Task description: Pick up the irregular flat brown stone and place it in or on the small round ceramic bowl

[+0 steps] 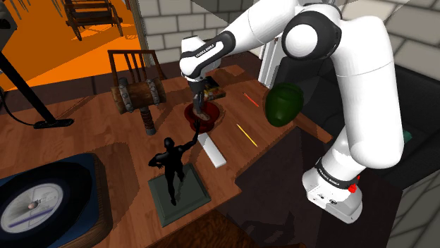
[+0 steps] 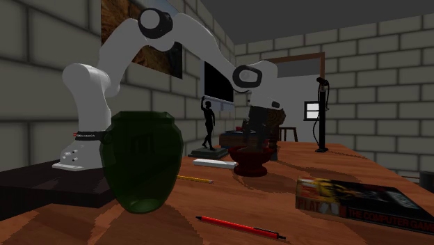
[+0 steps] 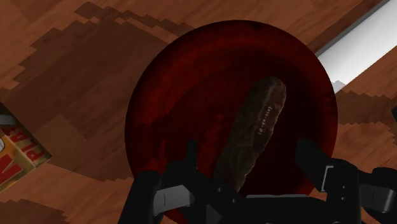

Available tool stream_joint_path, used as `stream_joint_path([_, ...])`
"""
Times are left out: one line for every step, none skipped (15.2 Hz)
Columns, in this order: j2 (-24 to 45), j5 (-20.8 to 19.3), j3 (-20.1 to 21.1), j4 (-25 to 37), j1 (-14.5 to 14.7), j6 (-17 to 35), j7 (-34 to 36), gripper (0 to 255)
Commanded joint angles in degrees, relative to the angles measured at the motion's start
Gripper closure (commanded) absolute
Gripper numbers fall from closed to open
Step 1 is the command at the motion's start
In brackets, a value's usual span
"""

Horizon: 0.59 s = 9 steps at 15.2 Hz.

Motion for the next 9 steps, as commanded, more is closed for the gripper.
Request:
stream_joint_path([0.01,0.0,0.0,0.0,0.0,0.0,0.0,0])
stream_joint_path([0.0,0.0,0.0,0.0,0.0,0.0,0.0,0])
stream_joint_path([0.01,0.0,-0.01,0.0,-0.01,-0.01,-0.01,0])
stream_joint_path([-0.68,-0.09,-0.06,0.93,-0.05,-1.62,0.05,0])
stream_joint_path([-1.3,-0.17,-0.12,1.95,-0.09,-3.26,0.11,0])
stream_joint_path([-1.85,-0.25,-0.17,3.07,-0.14,-4.93,0.16,0])
stream_joint_path([-2.24,-0.31,-0.21,4.02,-0.18,-6.27,0.21,0])
stream_joint_path([-2.24,-0.31,-0.21,4.02,-0.18,-6.27,0.21,0])
stream_joint_path([-2.25,-0.31,-0.21,4.0,-0.18,-6.26,0.21,0])
